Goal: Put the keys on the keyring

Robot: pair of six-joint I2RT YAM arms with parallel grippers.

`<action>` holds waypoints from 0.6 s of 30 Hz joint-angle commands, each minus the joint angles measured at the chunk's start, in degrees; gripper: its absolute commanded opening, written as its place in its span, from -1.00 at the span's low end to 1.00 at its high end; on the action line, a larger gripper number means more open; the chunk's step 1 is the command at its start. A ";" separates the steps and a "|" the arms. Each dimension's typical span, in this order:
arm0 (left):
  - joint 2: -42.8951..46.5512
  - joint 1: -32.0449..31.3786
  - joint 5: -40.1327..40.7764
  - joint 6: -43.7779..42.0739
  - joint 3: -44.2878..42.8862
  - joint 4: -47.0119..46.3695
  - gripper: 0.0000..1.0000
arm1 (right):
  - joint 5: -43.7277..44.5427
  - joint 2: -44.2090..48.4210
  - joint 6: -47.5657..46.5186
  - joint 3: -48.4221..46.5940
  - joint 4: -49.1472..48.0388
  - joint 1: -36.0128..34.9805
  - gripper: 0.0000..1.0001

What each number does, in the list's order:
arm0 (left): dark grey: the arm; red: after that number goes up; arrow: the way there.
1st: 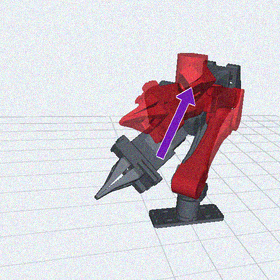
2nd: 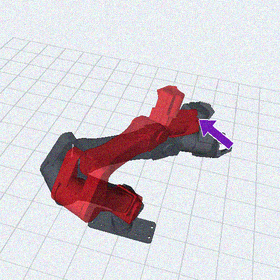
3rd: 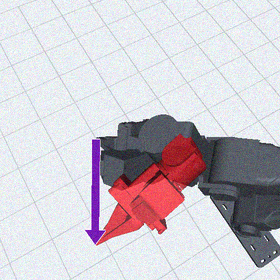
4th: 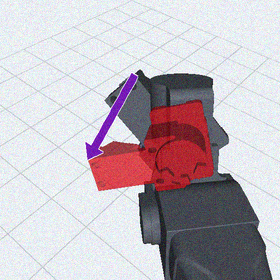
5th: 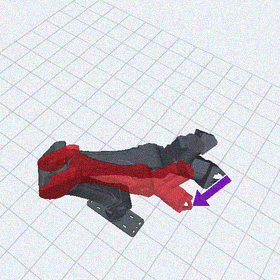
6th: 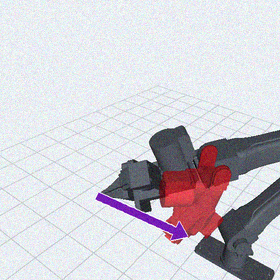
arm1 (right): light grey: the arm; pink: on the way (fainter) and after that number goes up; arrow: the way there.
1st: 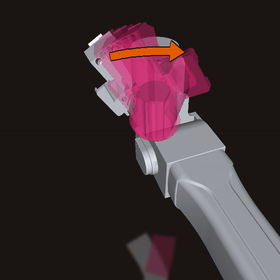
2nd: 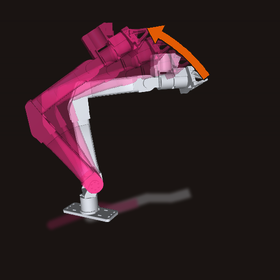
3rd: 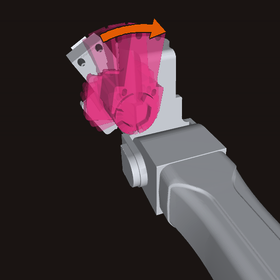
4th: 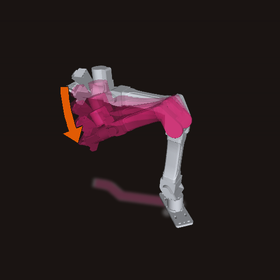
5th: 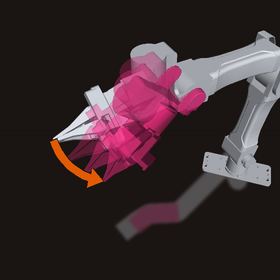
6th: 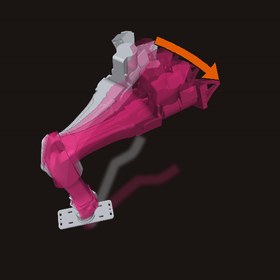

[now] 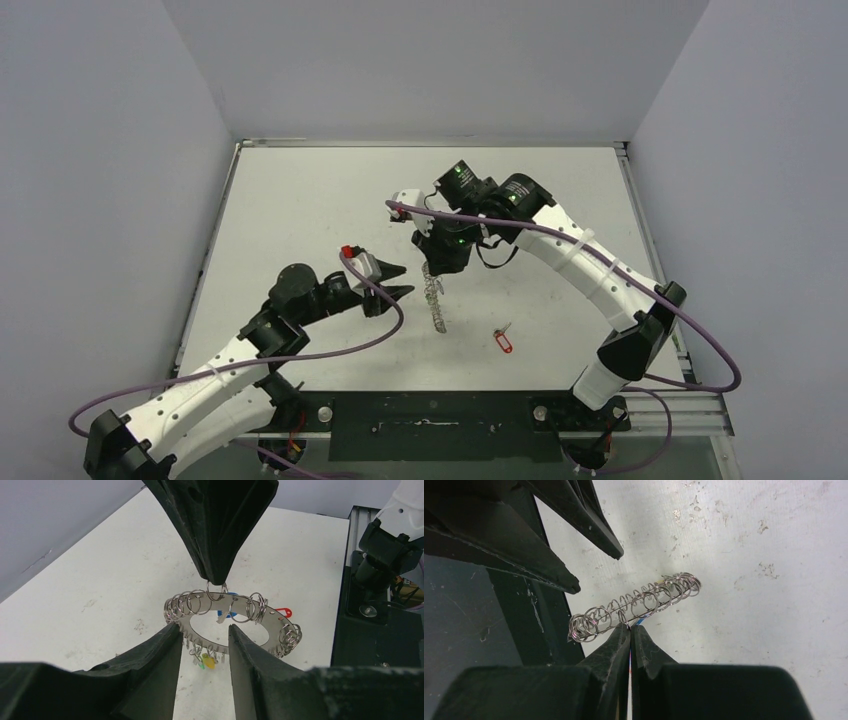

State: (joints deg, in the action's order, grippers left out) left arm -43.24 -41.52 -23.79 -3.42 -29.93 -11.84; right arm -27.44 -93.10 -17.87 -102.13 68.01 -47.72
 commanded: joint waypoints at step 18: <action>-11.57 -0.59 -9.79 8.74 -1.05 -20.17 -0.45 | 0.35 -1.38 4.62 -5.81 4.70 -1.05 -1.00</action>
State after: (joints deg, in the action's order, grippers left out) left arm -54.06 -41.60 -29.74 3.75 -28.64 -26.87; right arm -27.20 -94.52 -14.22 -104.81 73.58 -48.47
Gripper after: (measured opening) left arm 0.271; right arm 0.028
